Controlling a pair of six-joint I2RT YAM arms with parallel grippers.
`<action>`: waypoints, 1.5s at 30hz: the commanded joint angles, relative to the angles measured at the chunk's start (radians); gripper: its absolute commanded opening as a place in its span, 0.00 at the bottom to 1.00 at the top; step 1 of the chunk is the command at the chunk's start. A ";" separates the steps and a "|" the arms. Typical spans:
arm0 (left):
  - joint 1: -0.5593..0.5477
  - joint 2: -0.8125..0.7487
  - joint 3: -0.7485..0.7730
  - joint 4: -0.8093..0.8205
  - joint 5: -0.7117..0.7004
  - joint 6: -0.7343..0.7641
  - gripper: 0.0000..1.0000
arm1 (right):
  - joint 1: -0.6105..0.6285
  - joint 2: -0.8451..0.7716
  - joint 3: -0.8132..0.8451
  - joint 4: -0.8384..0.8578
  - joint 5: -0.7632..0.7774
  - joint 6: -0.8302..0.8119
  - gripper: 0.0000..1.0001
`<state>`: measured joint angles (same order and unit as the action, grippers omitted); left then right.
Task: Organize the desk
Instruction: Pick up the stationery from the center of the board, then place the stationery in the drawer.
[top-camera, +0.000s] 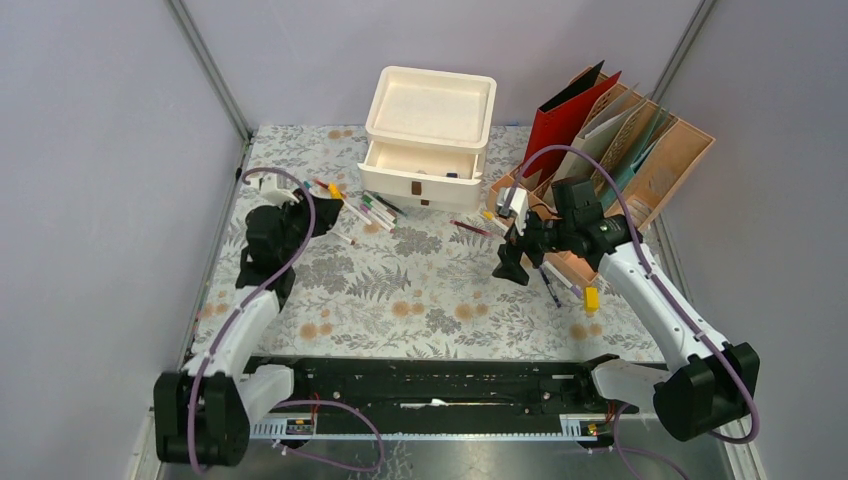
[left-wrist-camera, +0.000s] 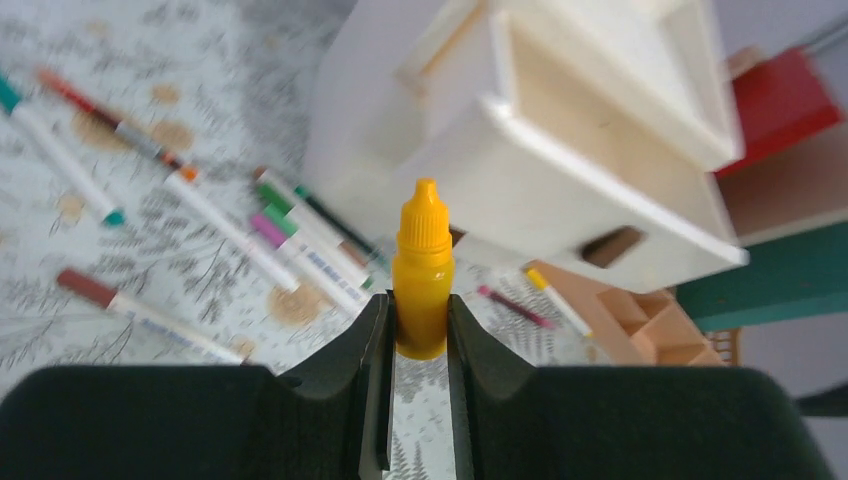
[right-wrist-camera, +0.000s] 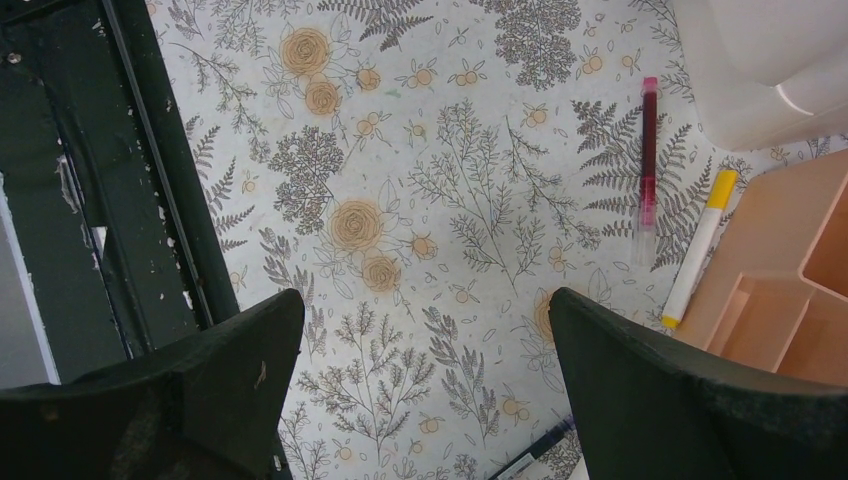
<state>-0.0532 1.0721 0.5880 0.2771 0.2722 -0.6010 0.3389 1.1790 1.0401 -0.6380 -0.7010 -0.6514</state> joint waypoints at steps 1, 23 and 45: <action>0.005 -0.159 -0.052 0.208 0.114 0.030 0.00 | -0.006 0.018 0.001 0.002 -0.022 -0.037 1.00; -0.438 0.189 0.432 -0.002 0.022 0.588 0.00 | -0.025 0.032 0.000 -0.001 0.004 -0.051 1.00; -0.473 0.463 0.799 -0.304 -0.257 0.787 0.66 | -0.041 0.031 0.002 -0.002 0.013 -0.050 1.00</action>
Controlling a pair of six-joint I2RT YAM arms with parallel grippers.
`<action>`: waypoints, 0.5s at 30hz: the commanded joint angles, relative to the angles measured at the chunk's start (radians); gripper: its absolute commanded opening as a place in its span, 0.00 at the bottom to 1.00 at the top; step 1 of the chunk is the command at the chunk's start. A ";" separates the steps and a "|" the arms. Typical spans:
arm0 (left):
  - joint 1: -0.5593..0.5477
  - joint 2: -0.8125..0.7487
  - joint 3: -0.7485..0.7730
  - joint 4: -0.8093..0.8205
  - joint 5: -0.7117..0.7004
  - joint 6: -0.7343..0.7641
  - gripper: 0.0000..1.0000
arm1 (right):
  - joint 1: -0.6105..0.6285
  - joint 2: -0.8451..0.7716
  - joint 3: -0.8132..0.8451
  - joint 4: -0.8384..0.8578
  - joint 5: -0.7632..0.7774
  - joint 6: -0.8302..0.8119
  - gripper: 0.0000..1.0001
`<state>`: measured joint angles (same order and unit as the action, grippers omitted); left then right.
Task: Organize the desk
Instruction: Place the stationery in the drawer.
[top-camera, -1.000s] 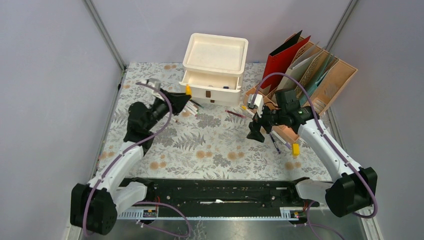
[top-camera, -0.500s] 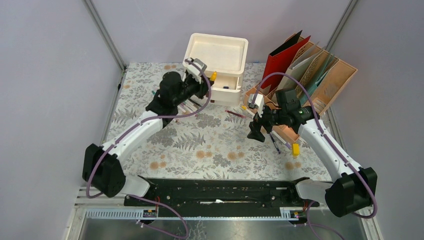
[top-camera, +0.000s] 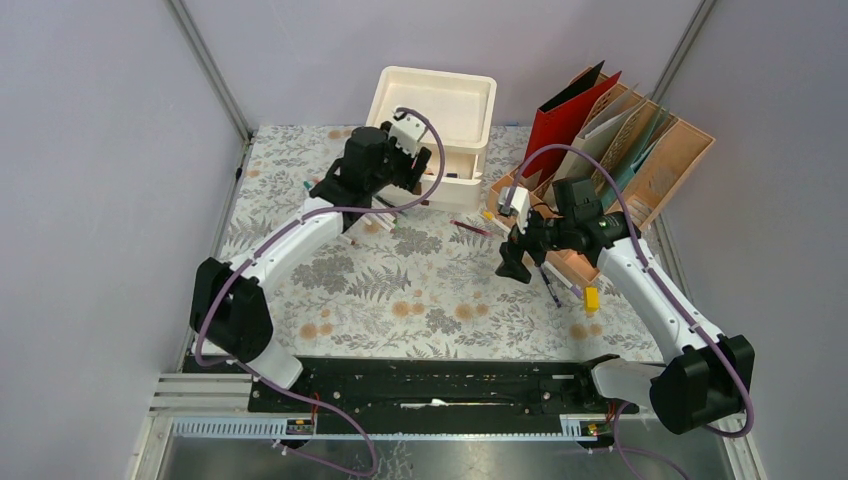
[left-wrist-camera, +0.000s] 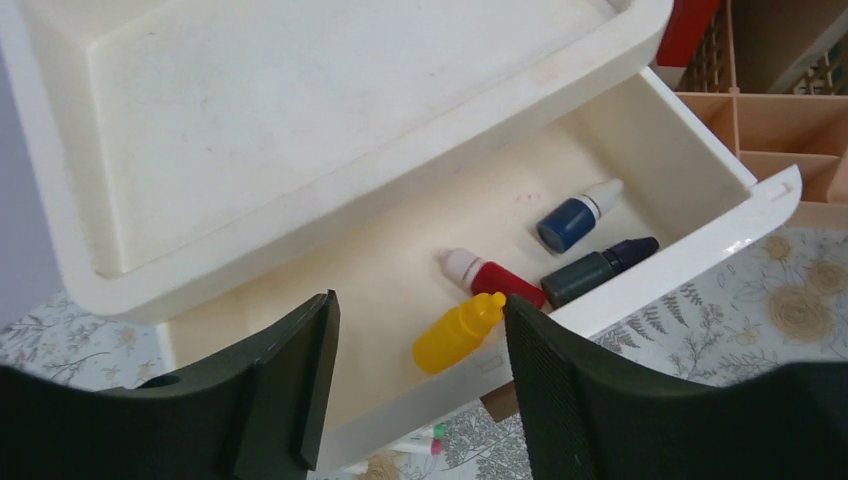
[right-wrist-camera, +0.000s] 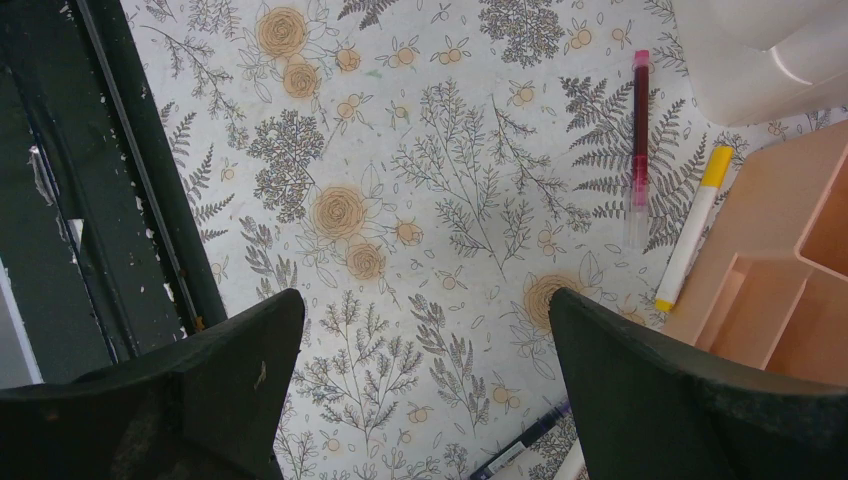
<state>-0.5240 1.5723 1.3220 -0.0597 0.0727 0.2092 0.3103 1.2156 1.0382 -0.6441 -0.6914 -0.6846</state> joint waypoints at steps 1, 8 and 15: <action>-0.002 -0.054 0.060 0.043 -0.049 -0.037 0.70 | -0.013 -0.007 0.004 0.004 0.001 -0.015 1.00; 0.002 -0.297 -0.178 0.232 0.010 -0.201 0.99 | -0.039 -0.009 0.017 -0.046 -0.067 -0.070 1.00; 0.051 -0.614 -0.508 0.279 0.066 -0.486 0.99 | -0.091 -0.039 0.040 -0.102 -0.156 -0.123 1.00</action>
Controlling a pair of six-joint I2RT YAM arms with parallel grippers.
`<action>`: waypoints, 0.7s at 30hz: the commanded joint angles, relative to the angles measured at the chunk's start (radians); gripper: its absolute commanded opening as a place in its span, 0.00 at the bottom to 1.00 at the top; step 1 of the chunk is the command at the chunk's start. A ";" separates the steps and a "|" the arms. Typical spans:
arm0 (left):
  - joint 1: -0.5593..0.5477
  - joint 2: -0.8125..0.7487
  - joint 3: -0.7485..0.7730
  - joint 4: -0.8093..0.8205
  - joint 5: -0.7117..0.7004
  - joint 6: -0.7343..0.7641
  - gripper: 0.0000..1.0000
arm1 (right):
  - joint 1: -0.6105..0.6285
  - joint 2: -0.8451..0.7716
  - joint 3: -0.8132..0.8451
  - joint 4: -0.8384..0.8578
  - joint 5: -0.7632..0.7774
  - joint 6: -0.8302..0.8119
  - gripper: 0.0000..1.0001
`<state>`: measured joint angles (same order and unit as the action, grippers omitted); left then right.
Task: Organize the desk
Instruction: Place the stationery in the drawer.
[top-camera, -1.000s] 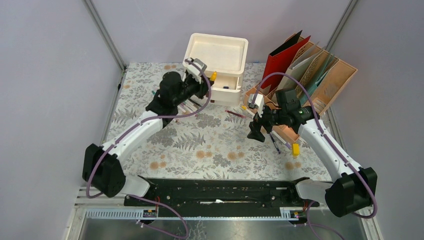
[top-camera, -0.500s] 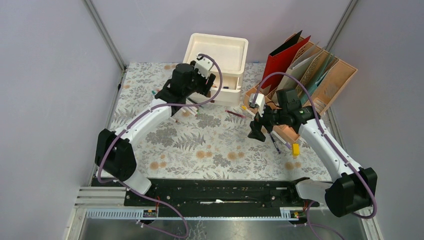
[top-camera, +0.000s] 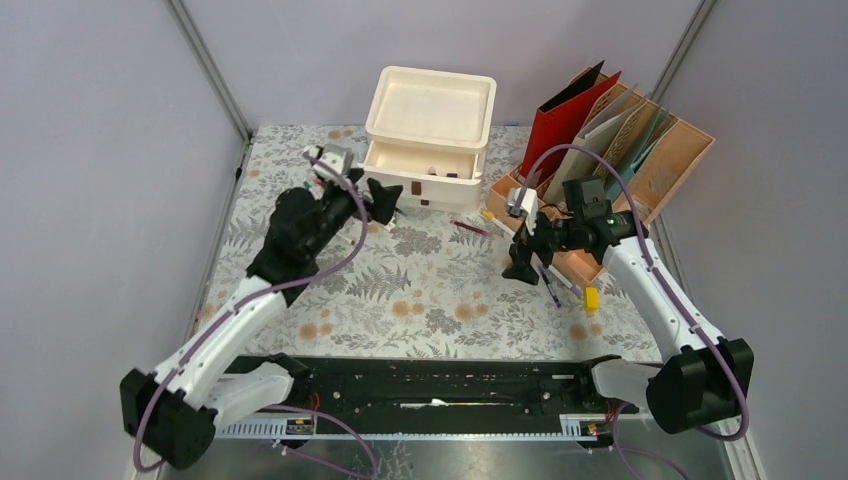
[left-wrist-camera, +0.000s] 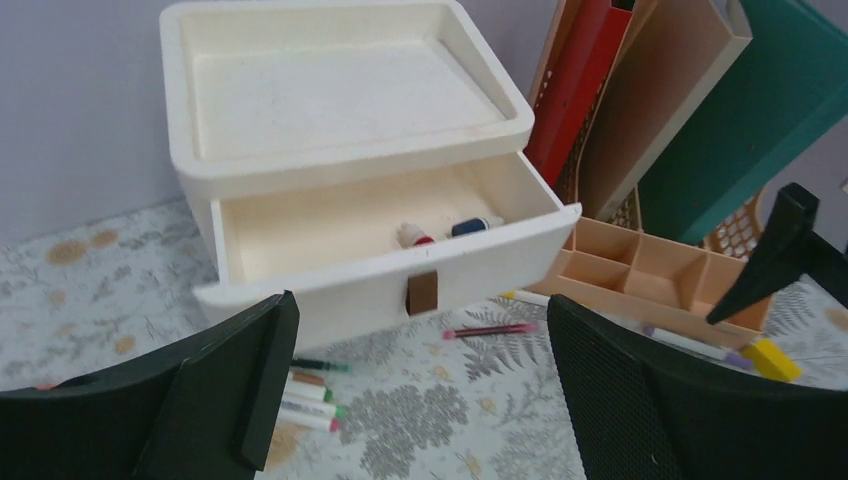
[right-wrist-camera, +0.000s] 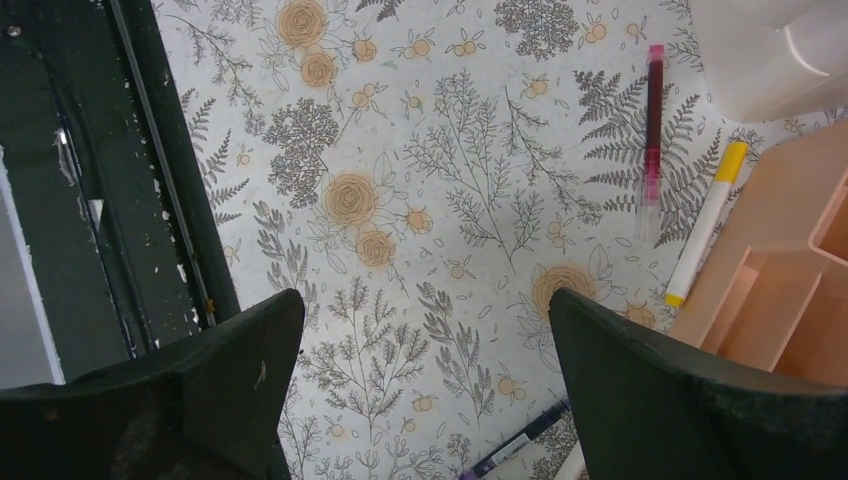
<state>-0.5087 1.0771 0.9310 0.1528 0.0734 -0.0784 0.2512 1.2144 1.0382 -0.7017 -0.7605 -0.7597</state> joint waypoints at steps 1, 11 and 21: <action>0.043 -0.156 -0.146 0.057 0.092 -0.222 0.99 | -0.044 -0.045 0.049 -0.044 -0.087 -0.048 1.00; 0.058 -0.401 -0.301 -0.037 0.135 -0.306 0.99 | -0.102 -0.151 0.034 -0.044 -0.087 -0.048 1.00; 0.059 -0.363 -0.351 0.091 0.204 -0.452 0.99 | -0.101 -0.254 -0.077 -0.166 -0.225 -0.289 1.00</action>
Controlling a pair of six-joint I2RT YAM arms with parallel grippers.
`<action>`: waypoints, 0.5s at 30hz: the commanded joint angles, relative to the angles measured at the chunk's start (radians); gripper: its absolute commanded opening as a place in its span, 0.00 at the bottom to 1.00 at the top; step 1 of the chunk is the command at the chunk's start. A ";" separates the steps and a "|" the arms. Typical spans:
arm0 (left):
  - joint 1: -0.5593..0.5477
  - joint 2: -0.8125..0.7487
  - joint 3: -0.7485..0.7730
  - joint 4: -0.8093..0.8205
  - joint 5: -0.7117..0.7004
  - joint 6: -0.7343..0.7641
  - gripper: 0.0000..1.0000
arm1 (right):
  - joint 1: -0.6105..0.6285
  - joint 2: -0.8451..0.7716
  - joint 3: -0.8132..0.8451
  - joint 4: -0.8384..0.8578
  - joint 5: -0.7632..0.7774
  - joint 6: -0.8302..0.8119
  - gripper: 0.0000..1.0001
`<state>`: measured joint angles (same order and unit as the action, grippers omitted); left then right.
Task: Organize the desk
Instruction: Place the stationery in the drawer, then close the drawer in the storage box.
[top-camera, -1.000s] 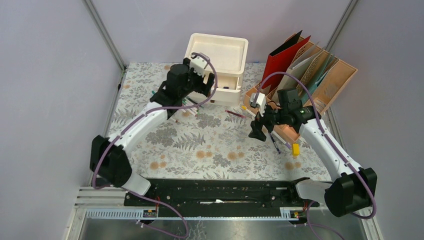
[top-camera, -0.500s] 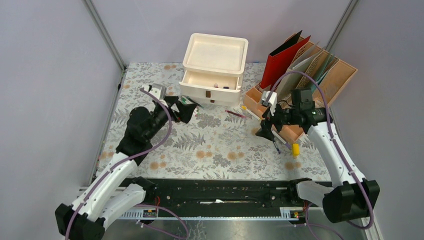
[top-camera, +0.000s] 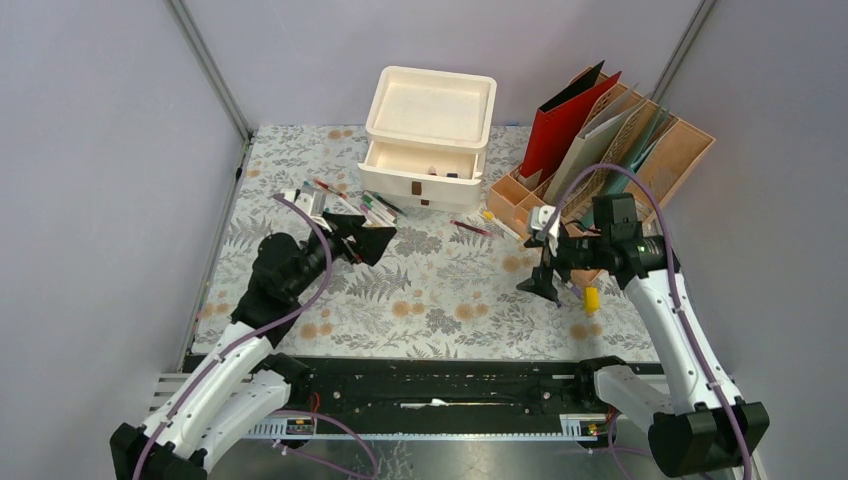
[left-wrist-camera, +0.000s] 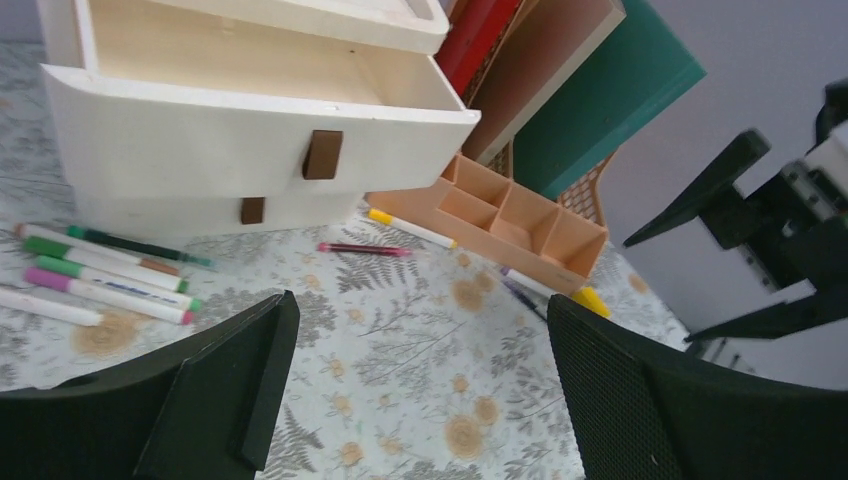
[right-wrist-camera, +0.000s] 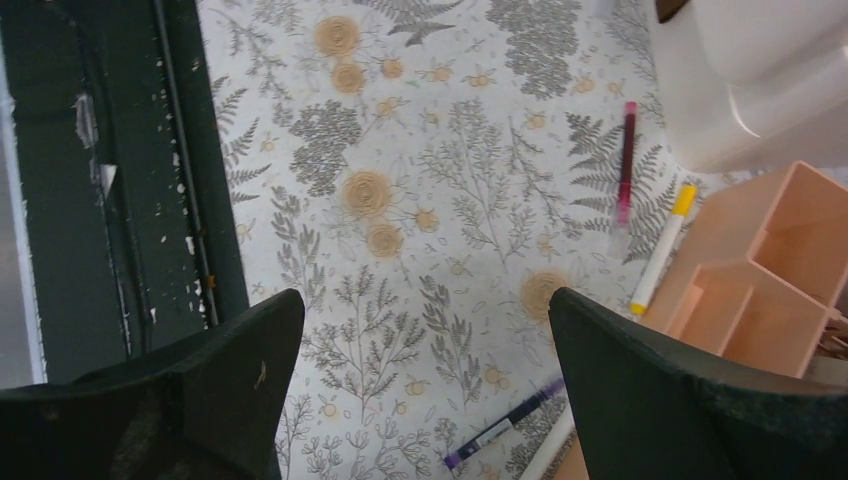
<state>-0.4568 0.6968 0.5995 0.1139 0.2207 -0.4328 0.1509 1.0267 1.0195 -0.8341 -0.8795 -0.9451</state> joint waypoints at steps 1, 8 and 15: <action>0.007 0.024 -0.028 0.176 0.068 -0.124 0.99 | -0.001 -0.074 -0.072 -0.017 -0.118 -0.097 1.00; 0.009 0.081 -0.079 0.342 0.083 -0.230 0.99 | -0.001 -0.052 -0.069 0.054 -0.136 -0.005 1.00; 0.009 0.153 -0.071 0.363 0.111 -0.169 0.99 | -0.001 0.044 0.026 -0.023 -0.131 -0.054 1.00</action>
<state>-0.4522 0.8165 0.5133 0.3912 0.3000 -0.6254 0.1509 1.0313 0.9581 -0.8124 -0.9817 -0.9543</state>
